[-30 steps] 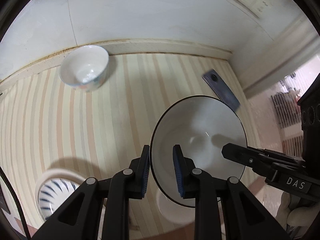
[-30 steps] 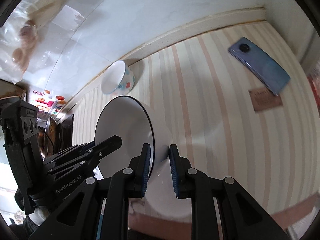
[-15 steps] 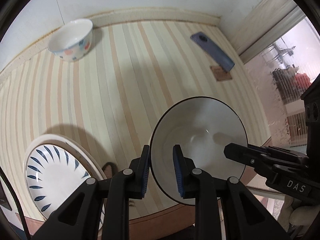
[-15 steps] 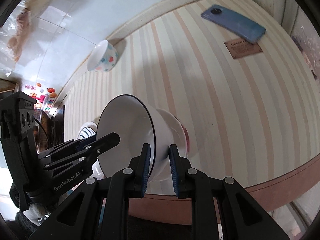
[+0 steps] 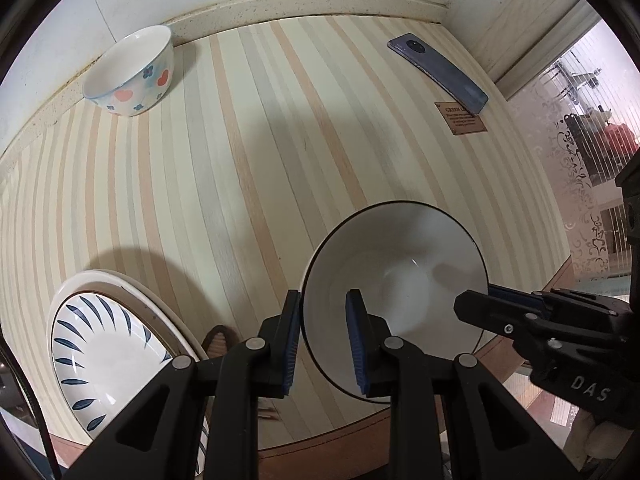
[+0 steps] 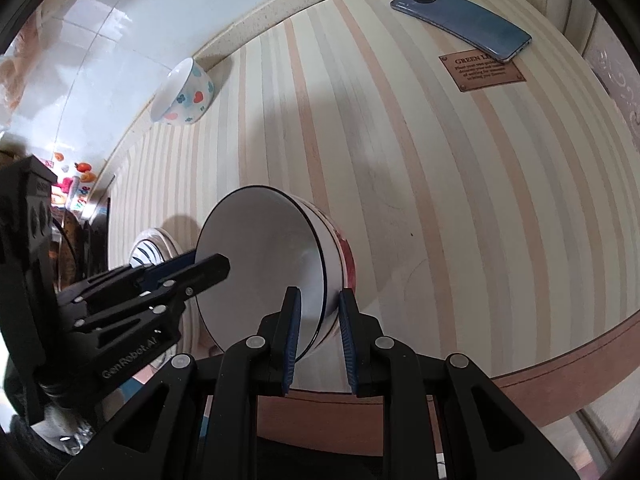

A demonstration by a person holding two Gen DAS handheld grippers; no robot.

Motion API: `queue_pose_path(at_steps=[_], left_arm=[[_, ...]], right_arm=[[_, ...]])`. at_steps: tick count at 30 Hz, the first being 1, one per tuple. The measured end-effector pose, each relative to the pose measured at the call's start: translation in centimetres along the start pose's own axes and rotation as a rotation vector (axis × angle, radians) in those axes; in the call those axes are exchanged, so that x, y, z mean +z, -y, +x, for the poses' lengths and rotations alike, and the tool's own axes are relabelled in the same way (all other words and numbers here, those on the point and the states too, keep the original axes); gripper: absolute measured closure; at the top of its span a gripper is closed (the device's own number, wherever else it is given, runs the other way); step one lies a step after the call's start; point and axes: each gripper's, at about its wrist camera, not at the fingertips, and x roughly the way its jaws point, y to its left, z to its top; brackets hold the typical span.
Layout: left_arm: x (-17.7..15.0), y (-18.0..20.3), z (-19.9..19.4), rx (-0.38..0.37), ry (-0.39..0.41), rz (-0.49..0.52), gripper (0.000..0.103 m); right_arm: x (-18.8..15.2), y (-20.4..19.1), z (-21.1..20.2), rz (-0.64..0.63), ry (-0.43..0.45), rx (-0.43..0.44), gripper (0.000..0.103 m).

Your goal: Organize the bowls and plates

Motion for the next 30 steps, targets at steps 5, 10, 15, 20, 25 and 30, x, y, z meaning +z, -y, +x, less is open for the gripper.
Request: queue_pose_path(at_steps=[5,10,15,20,25,30], left_arm=[[-0.1,0.3,-0.1,0.016,0.001,0.002,0.083],[-0.1,0.4,-0.1,0.025,0.005,0.002,0.083],[0.1,0.3,-0.1,0.02,0.0,-0.01,0.083],[0.3,-0.2,-0.8,-0.003,0.011,-0.02,0.083],[1.6,-1.4,-4.0,-0.02,0.093,-0.056,0.082],[5.1,-6.3,-6.5,0.007,0.188,-0.171,0.08]], right_arm=[[0.2,-0.1,0.1,-0.018,-0.013,-0.006,0.082],[0.5,-0.2,0.2,-0.027,-0.033,-0.01,0.081],[1.2,-0.2,0.1,-0.03,-0.044,-0.003,0.081],[2.8,-0.1,-2.0,-0.017,-0.021,0.022,0.081],[6.6,-1.0,-3.8,-0.02,0.005,0.056,0.062],[12.9,-4.4,-2.3,-0.058,0.005,0.12,0.053]])
